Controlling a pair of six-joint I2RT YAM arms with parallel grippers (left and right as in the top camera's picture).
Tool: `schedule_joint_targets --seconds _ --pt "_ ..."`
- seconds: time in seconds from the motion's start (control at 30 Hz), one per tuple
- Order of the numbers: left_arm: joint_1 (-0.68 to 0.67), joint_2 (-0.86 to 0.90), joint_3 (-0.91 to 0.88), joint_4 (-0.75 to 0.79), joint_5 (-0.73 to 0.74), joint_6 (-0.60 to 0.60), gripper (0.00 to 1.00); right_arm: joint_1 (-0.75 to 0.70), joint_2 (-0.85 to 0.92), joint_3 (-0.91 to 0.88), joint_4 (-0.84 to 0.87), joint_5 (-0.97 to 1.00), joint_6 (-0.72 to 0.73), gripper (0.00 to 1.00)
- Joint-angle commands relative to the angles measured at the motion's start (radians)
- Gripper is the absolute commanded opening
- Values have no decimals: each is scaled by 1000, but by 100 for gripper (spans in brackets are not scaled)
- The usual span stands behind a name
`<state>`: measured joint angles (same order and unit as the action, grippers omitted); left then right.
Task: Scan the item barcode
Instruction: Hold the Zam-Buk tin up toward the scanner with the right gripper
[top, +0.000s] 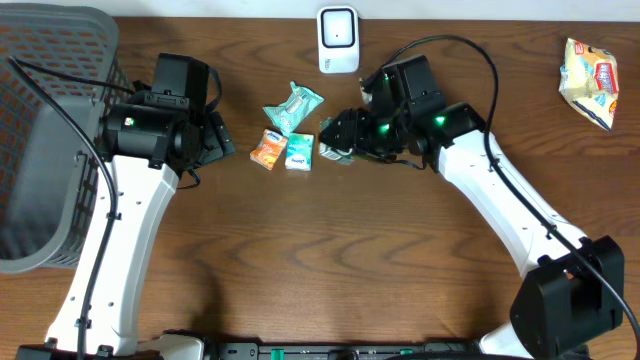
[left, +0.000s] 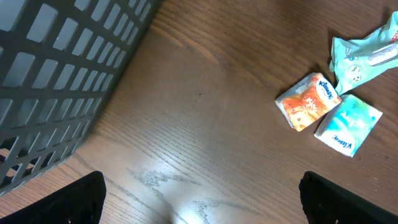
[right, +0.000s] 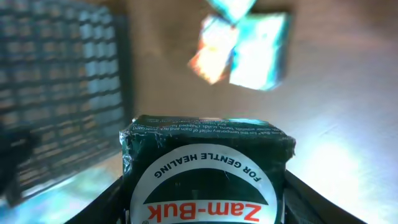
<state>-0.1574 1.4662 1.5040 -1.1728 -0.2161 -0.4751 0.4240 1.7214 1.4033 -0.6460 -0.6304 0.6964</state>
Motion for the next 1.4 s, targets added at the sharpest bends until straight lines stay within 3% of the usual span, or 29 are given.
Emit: schedule_joint_targets --seconds 0.0,0.17,0.37,0.7,0.9,1.37 --pt "4 4 -1 -4 -13 -9 98 -11 7 3 7 -337 157 55" --pt "4 4 -1 -4 -13 -9 97 -26 7 3 11 -607 356 55" --pt "4 4 -1 -4 -13 -9 98 -43 7 3 102 -735 547 50" --pt "4 4 -1 -4 -13 -9 98 -111 7 3 269 -645 769 52" --pt "4 4 -1 -4 -13 -9 98 -137 7 3 269 -454 793 52" --pt "4 4 -1 -4 -13 -9 98 -154 7 3 270 -397 818 53"
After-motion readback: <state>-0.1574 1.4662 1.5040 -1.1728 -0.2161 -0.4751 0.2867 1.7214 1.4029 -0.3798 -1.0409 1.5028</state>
